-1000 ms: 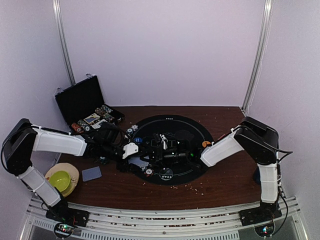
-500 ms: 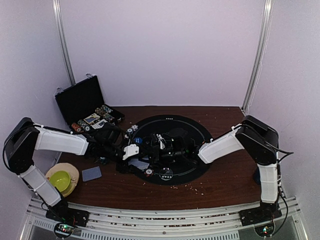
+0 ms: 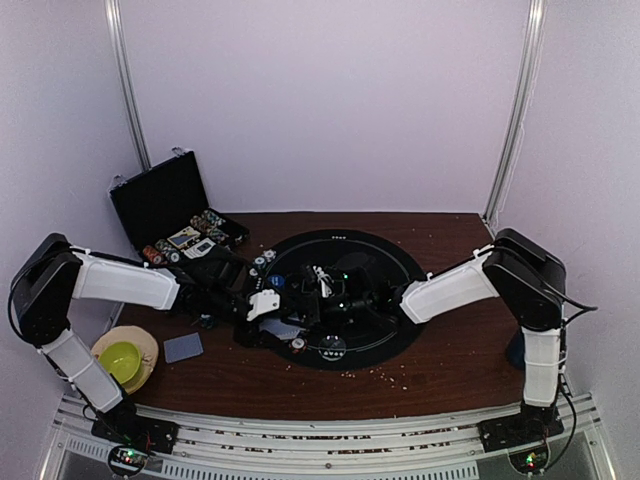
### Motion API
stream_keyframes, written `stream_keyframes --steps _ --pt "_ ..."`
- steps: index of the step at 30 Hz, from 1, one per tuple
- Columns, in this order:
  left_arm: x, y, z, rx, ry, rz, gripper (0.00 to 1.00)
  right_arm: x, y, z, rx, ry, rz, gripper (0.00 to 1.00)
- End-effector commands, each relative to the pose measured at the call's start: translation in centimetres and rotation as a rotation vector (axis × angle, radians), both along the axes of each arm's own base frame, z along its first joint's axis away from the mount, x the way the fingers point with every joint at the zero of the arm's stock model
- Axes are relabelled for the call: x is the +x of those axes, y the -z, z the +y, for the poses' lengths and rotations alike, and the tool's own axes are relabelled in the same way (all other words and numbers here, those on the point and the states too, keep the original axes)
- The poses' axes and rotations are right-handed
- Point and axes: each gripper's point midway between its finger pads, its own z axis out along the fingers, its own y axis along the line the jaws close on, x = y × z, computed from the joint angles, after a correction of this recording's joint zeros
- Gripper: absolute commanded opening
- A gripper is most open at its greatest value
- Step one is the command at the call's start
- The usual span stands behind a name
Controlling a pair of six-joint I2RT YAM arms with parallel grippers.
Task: Distribute texas hold em gaming equipment
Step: Pass from the right arm to the left, then pick up the poker card from the face-down deck piles.
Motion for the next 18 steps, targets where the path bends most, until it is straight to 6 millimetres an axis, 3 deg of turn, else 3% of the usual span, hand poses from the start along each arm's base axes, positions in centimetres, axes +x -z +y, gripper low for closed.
stream_keyframes --steps 1,13,18 --pt "0.4 -1.4 -0.7 -0.038 0.021 -0.026 0.54 1.5 0.8 -2.2 -0.064 0.073 -0.014 0.17" --pt "0.4 -1.3 -0.7 -0.032 0.020 -0.018 0.53 1.9 1.4 -3.4 -0.111 0.103 -0.016 0.27" --pt "0.5 -1.2 -0.8 -0.030 0.019 -0.017 0.53 1.9 1.3 -3.7 -0.119 0.101 -0.023 0.27"
